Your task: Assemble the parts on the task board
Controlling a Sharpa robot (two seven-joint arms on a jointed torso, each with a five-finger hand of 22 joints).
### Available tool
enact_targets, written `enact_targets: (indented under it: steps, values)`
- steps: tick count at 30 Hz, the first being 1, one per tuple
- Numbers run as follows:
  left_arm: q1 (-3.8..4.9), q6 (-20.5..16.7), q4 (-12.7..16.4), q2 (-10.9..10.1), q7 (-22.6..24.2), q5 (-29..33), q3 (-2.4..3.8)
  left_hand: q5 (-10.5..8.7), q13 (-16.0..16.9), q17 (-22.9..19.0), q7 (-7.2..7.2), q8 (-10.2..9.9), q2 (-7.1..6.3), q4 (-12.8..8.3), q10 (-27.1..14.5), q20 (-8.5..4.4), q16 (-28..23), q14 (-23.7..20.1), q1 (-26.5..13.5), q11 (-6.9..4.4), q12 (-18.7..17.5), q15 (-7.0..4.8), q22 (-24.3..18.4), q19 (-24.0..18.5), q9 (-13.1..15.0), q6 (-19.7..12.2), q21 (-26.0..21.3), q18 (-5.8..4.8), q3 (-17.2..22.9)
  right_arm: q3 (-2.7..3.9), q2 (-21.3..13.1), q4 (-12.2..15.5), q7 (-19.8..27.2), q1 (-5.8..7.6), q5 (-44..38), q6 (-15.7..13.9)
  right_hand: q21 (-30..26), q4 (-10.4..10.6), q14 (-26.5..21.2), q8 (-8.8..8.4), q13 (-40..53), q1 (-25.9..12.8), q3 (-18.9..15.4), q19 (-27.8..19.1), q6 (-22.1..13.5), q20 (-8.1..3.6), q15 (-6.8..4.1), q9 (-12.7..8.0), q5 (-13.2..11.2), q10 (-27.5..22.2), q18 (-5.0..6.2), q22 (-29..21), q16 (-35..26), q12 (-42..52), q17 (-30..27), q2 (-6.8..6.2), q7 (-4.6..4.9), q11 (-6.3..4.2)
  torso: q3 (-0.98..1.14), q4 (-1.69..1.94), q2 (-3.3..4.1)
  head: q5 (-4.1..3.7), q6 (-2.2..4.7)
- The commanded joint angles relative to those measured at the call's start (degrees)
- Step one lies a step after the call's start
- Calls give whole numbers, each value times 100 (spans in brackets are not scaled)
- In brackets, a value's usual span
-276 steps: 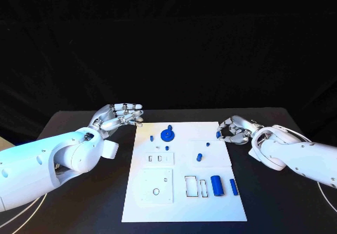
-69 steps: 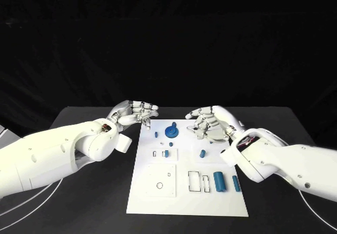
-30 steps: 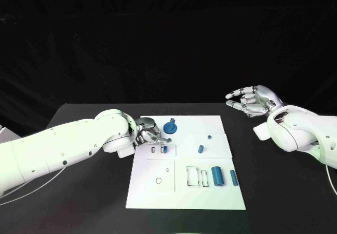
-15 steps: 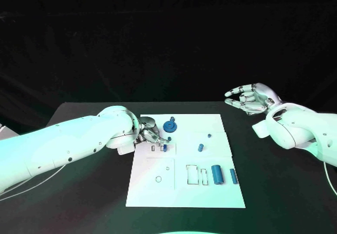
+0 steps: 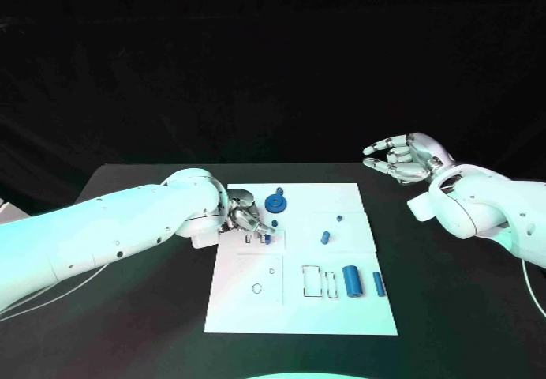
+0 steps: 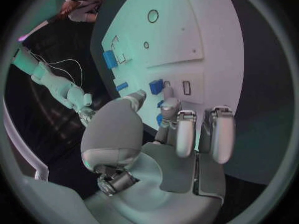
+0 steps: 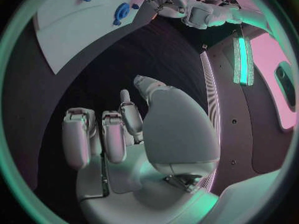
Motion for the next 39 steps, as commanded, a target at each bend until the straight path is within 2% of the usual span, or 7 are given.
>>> enact_targets:
  steps: [1,10,21,39]
  values:
    - [17,180,-39,43,5,-16,-5,-23,8,1507,-15,34,2,0,10,-44,37,586,-61,-31,31,-41,586,92,13,-13,-10,-20,-45,2,17,-2,3,-2,-60,59,-24,9,518,-27,-24,-50,-41,418,-20,34,47,-7,-30,-43,28,884,-27,-37,1177,-11,28,1,1,-1,2,3,-7]
    - [20,227,-114,136,68,-88,-8,-20,-9,1507,-18,45,18,-6,-4,-46,37,586,-48,-34,20,-43,574,85,36,-20,-15,-18,-50,2,48,-3,-25,-2,-70,70,-58,-4,510,-36,-54,-42,-51,404,-32,44,49,-12,-36,-74,37,855,-46,-72,1149,-31,28,2,-2,-12,5,-37,10]
    - [20,359,-204,212,101,-101,-18,-17,-9,1507,-24,71,56,-12,-12,-47,37,586,6,-39,17,-47,583,89,90,-36,-12,-20,-55,2,63,1,-68,-3,-99,91,-85,-5,505,-36,-59,-42,-51,396,-32,46,49,-12,-36,-78,44,831,-59,-78,1130,-31,28,2,0,-5,-5,-49,-53]
    - [20,457,-335,311,133,-68,-39,-14,-4,1507,-34,116,131,-18,-19,-49,37,586,128,-48,14,-54,578,84,192,-58,-16,-18,-48,2,79,8,-94,-3,-149,72,-108,-4,498,-36,-46,-43,-52,388,-30,49,49,-12,-36,-70,49,811,-76,-70,1104,-28,29,3,3,-5,-8,-53,-64]
